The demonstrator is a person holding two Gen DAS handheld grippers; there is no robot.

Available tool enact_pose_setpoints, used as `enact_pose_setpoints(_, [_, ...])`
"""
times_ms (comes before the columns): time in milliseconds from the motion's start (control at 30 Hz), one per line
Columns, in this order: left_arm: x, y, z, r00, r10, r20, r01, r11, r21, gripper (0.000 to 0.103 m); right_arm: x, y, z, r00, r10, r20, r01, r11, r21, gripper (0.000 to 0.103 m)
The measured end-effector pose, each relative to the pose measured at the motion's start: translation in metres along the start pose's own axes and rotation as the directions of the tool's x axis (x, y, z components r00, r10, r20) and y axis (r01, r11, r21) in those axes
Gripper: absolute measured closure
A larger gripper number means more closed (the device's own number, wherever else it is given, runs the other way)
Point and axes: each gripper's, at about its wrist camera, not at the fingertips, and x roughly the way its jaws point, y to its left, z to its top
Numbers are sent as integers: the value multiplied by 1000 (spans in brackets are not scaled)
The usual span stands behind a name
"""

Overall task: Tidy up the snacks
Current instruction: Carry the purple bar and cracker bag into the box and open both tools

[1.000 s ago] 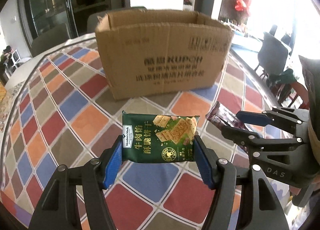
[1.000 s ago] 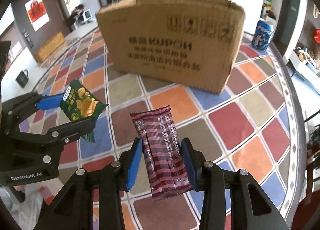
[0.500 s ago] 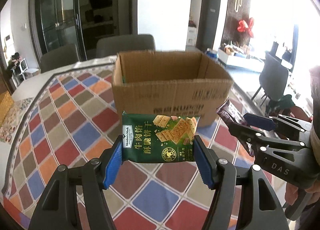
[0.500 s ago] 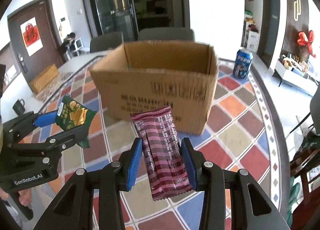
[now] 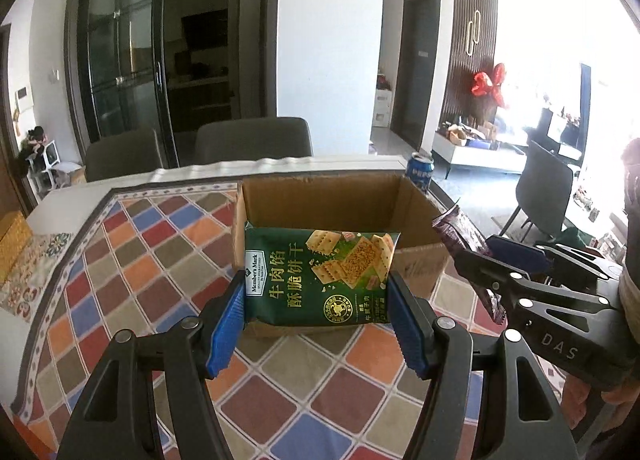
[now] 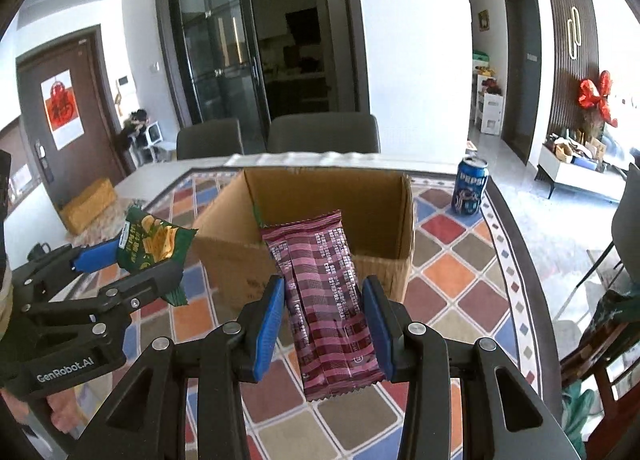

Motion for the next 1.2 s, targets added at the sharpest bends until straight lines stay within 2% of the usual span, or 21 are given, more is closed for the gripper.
enact_pose_setpoints(267, [11,7,25,1000,-7,6,7,1000,-17,37,4,4,22,999,-2,42,1,1000,9,62])
enact_pose_setpoints(500, [34,16,42,999,-22,-32,20,999,-50,37,18,3,39,999,5,41,-6,1000,22,62])
enact_pose_setpoints(967, [92,29,62,990,-2,-140,-4,999,-45,35,69,-9,62,998,-12,-60,14,999,35,62])
enact_pose_setpoints(1100, [104,28,61,985,34,-167,-37,999,-17,31,80,-10,62,997,-17,-81,20,999,35,57])
enact_pose_setpoints(1200, [105,30,57,985,81,-156,-82,997,-2,27,85,-9,62,995,-48,-88,50,998,24,56])
